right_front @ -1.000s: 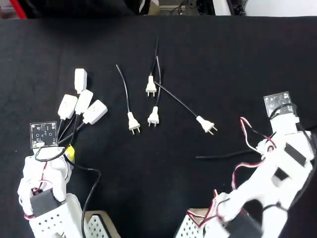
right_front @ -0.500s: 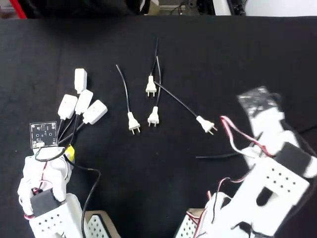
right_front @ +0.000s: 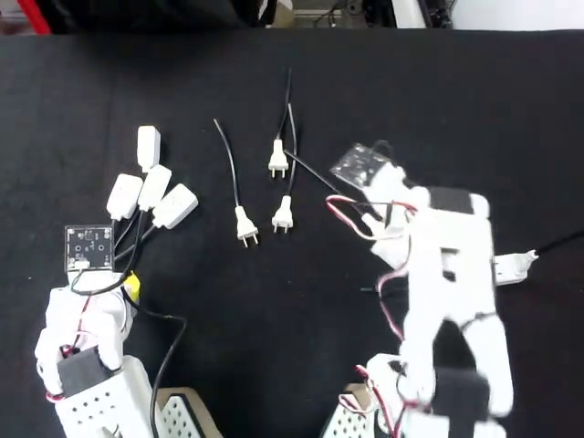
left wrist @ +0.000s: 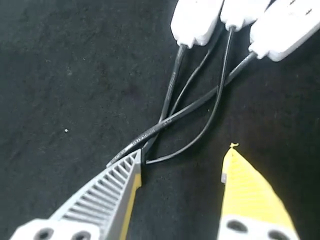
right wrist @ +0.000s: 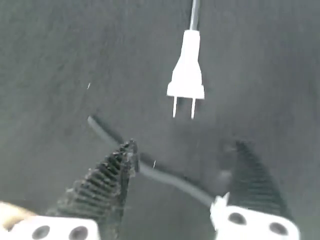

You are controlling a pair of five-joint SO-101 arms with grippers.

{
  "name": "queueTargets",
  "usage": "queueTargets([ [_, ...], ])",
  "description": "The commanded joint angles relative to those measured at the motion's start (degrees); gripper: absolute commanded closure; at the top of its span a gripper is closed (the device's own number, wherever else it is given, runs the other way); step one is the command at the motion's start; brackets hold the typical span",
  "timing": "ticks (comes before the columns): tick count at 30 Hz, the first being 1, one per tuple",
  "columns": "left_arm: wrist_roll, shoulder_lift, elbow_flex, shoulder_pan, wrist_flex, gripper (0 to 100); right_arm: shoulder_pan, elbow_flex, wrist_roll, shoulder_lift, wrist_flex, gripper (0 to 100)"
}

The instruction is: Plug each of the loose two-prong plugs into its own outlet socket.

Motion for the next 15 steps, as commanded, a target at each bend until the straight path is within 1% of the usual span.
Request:
queueTargets([
  [1, -0.62, -0.26, 0.22, -0.57, 0.09, 74, -2.46, -1.54, 0.79, 5.93, -8.44, 91.5],
  [2, -0.62, -0.26, 0.22, -0.57, 0.09, 74, -2.90, -1.54, 0.79, 7.08, -9.14, 94.3],
  [3, -0.62, -0.26, 0.31, -0.48, 0.09, 74, -3.43, -1.71, 0.79, 7.96, -9.32, 95.0],
  [5, -0.62, -0.26, 0.31, -0.40, 0.09, 74, -4.22, -1.80, 0.88, 8.31, -9.76, 91.3],
  [8, -0.62, -0.26, 0.31, -0.31, 0.09, 74, -4.31, -1.71, 0.88, 8.48, -12.66, 82.7],
  [9, -0.62, -0.26, 0.31, -0.31, 0.09, 74, -4.31, -1.80, 0.88, 8.66, -13.36, 81.5],
  [15, -0.62, -0.26, 0.31, -0.31, 0.09, 74, -3.96, -3.03, 0.70, 13.41, -15.82, 81.2],
])
